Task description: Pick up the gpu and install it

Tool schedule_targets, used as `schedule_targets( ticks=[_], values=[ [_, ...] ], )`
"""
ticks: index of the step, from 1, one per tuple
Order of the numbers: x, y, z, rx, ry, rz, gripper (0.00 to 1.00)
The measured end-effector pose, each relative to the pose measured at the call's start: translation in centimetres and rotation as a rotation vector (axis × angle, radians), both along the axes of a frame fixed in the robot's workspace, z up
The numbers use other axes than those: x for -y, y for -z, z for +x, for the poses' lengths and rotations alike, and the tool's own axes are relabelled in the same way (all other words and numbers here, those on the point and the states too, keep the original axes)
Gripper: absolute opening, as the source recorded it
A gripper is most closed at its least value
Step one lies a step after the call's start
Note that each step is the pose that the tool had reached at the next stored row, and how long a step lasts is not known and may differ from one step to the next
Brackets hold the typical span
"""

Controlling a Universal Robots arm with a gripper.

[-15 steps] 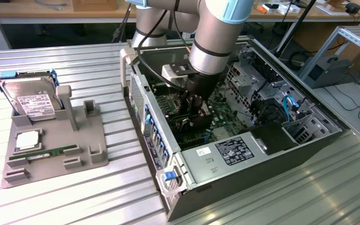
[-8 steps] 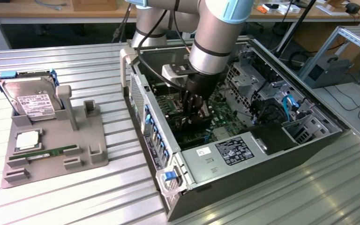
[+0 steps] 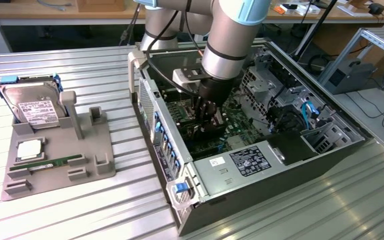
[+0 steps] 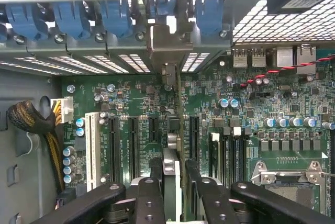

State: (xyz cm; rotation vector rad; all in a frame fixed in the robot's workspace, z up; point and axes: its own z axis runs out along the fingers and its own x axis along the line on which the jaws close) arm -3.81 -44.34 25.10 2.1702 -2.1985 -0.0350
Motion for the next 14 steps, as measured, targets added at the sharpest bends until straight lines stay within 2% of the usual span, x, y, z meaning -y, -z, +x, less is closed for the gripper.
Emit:
schedule_targets(
  ticks=[5, 11, 14],
  values=[
    [0.43, 0.00, -0.01, 0.0000, 0.000, 0.0001, 0.30],
    [0.44, -0.87, 0.00, 0.0001, 0.000, 0.0001, 0.30],
    [0.44, -0.88, 0.00, 0.0001, 0.000, 0.0007, 0.30]
  ],
)
